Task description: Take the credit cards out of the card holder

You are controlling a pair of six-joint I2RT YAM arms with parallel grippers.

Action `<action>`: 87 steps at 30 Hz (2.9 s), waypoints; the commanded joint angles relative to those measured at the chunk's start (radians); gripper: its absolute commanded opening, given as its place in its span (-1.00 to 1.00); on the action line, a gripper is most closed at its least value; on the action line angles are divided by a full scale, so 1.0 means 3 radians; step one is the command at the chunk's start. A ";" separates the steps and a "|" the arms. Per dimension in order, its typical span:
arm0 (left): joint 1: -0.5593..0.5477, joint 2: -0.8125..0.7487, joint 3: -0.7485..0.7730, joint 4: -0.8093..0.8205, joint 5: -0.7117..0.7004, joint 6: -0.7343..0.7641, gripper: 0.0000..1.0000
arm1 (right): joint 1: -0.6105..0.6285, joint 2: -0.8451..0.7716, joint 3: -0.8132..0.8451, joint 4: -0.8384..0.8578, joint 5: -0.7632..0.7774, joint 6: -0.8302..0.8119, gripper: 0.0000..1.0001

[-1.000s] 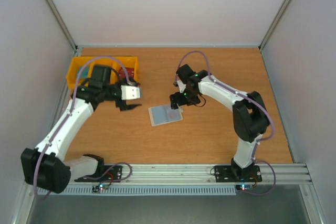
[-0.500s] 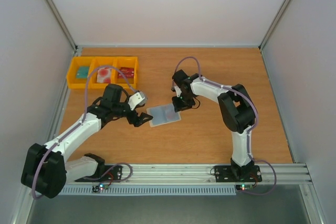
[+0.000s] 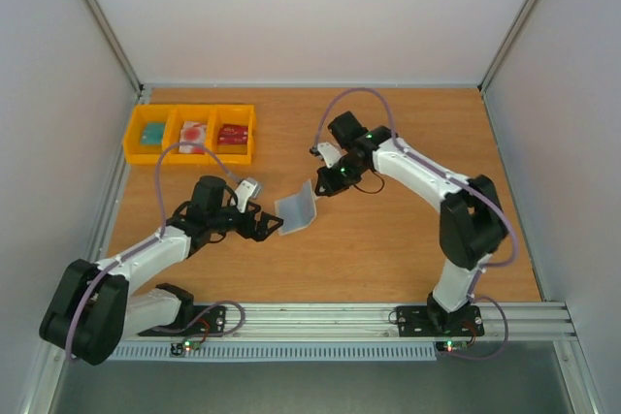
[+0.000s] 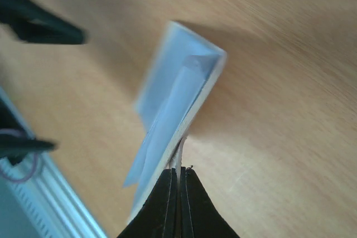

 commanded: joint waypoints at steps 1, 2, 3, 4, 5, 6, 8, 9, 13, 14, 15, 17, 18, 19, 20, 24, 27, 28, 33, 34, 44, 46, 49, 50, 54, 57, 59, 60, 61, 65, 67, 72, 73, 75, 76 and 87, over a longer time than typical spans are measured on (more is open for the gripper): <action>-0.0016 0.0096 -0.0108 0.0820 0.0220 0.0158 0.99 | 0.0007 -0.0327 -0.0058 -0.0224 -0.0429 -0.0489 -0.98; -0.0017 0.0128 -0.0112 0.0909 0.0238 0.0224 0.99 | 0.0007 -0.0302 -0.0039 -0.0259 -0.0402 -0.0518 -0.98; -0.0022 0.0169 -0.0088 0.0952 0.0226 0.0300 0.99 | 0.0007 -0.0262 0.0005 -0.0284 -0.0373 -0.0520 -0.98; -0.0030 0.0211 -0.0052 0.0963 0.0185 0.0317 0.99 | 0.0007 -0.0212 0.0047 -0.0315 -0.0343 -0.0519 -0.97; -0.0037 0.0260 -0.0019 0.0983 0.0182 0.0406 0.99 | 0.0006 -0.0172 0.0075 -0.0341 -0.0329 -0.0518 -0.98; -0.0049 0.0307 0.0004 0.1011 0.0235 0.0496 0.99 | 0.0007 -0.0155 0.0083 -0.0330 -0.0316 -0.0515 -0.98; -0.0108 0.0438 0.0050 0.1071 0.0278 0.0645 0.99 | 0.0006 -0.0152 0.0065 -0.0269 -0.0298 -0.0509 -0.98; -0.0152 0.0517 0.0083 0.1074 0.0182 0.0687 0.99 | 0.0007 -0.0140 0.0064 -0.0259 -0.0294 -0.0506 -0.97; -0.0336 0.0856 0.0165 0.1057 0.0214 0.0237 0.91 | -0.0026 -0.0018 0.0040 -0.0216 -0.0204 -0.0394 -0.98; -0.0422 0.0928 0.0168 0.1061 0.0234 0.0168 0.87 | -0.0052 0.0007 -0.0003 -0.0159 -0.0246 -0.0350 -0.97; -0.0503 0.1006 0.0167 0.1077 0.0196 0.0106 0.79 | -0.0086 0.0024 -0.0040 -0.0104 -0.0292 -0.0303 -0.97; -0.0615 0.1149 0.0154 0.1156 -0.0148 0.0037 0.65 | -0.0101 0.0055 -0.0092 -0.0035 -0.0336 -0.0248 -0.98; -0.0632 0.1197 0.0155 0.1172 -0.0349 0.0008 0.63 | -0.0102 0.0064 -0.0112 -0.0008 -0.0346 -0.0234 -0.98; -0.0635 0.1226 0.0159 0.1171 -0.0540 -0.0032 0.63 | -0.0101 0.0073 -0.0135 0.0024 -0.0357 -0.0217 -0.98; -0.0636 0.1244 0.0166 0.1149 -0.0680 -0.0083 0.62 | -0.0100 0.0082 -0.0155 0.0046 -0.0363 -0.0211 -0.98; -0.0636 0.1345 0.0107 0.1168 -0.0776 -0.0093 0.43 | -0.0119 0.0100 -0.0236 0.0156 -0.0398 -0.0176 -0.82; -0.0639 0.1430 0.0070 0.1196 -0.0840 -0.0153 0.33 | -0.0121 0.0106 -0.0330 0.0319 -0.0609 -0.0096 -0.69; -0.0641 0.1450 0.0065 0.1194 -0.0880 -0.0148 0.31 | -0.0121 0.0115 -0.0365 0.0386 -0.0636 -0.0058 -0.66; -0.0641 0.1519 0.0067 0.1224 -0.0883 -0.0067 0.29 | -0.0121 0.0225 -0.0514 0.0793 -0.0777 0.0188 -0.58; -0.0641 0.1525 0.0071 0.1247 -0.0856 -0.0073 0.28 | -0.0121 0.0257 -0.0514 0.0840 -0.0772 0.0232 -0.55; -0.0646 0.1511 0.0034 0.1254 -0.0865 -0.0066 0.26 | -0.0122 0.0508 -0.0433 0.0954 -0.0573 0.0562 -0.01; -0.0646 0.1492 0.0027 0.1263 -0.0870 -0.0067 0.26 | -0.0122 0.0520 -0.0413 0.0912 -0.0578 0.0575 0.13; -0.0647 0.1479 0.0027 0.1272 -0.0865 -0.0034 0.25 | -0.0121 0.0490 -0.0399 0.0860 -0.0546 0.0628 0.22; -0.0650 0.1476 0.0031 0.1273 -0.0857 -0.0027 0.25 | -0.0121 0.0480 -0.0401 0.0851 -0.0524 0.0652 0.24; -0.0659 0.1466 0.0020 0.1327 -0.0809 0.0052 0.25 | -0.0113 0.0482 -0.0358 0.0769 -0.0501 0.0767 0.36; -0.0666 0.1460 0.0015 0.1318 -0.0812 0.0056 0.25 | -0.0103 0.0497 -0.0353 0.0749 -0.0405 0.0820 0.30; -0.0671 0.1446 0.0007 0.1328 -0.0809 0.0058 0.25 | -0.0101 0.0546 -0.0306 0.0657 -0.0311 0.0839 0.30; -0.0676 0.1442 0.0003 0.1330 -0.0813 0.0057 0.24 | -0.0099 0.0567 -0.0278 0.0612 -0.0295 0.0840 0.31; -0.0677 0.1436 -0.0002 0.1336 -0.0815 0.0063 0.24 | -0.0096 0.0570 -0.0282 0.0601 -0.0293 0.0844 0.32; -0.0682 0.1391 -0.0038 0.1380 -0.0862 0.0054 0.23 | -0.0099 0.0529 -0.0343 0.0611 -0.0233 0.0855 0.00; -0.0687 0.1369 -0.0046 0.1369 -0.0830 0.0051 0.24 | -0.0099 0.0536 -0.0316 0.0551 -0.0218 0.0846 -0.02; -0.0690 0.1316 -0.0075 0.1346 -0.0847 0.0032 0.24 | -0.0103 0.0429 -0.0372 0.0530 -0.0150 0.0851 -0.19; -0.0695 0.1286 -0.0073 0.1329 -0.0869 0.0023 0.24 | -0.0103 0.0402 -0.0385 0.0524 -0.0117 0.0843 -0.32; -0.0693 0.1212 -0.0052 0.1273 -0.0811 0.0009 0.29 | -0.0110 0.0355 -0.0379 0.0466 -0.0077 0.0799 -0.51; -0.0692 0.1163 -0.0052 0.1264 -0.0674 0.0025 0.33 | -0.0112 0.0337 -0.0369 0.0438 -0.0062 0.0775 -0.57; -0.0682 0.0732 -0.0141 0.0915 -0.0634 -0.0375 0.82 | -0.0294 0.0048 -0.0655 0.0564 -0.0325 0.0641 -0.81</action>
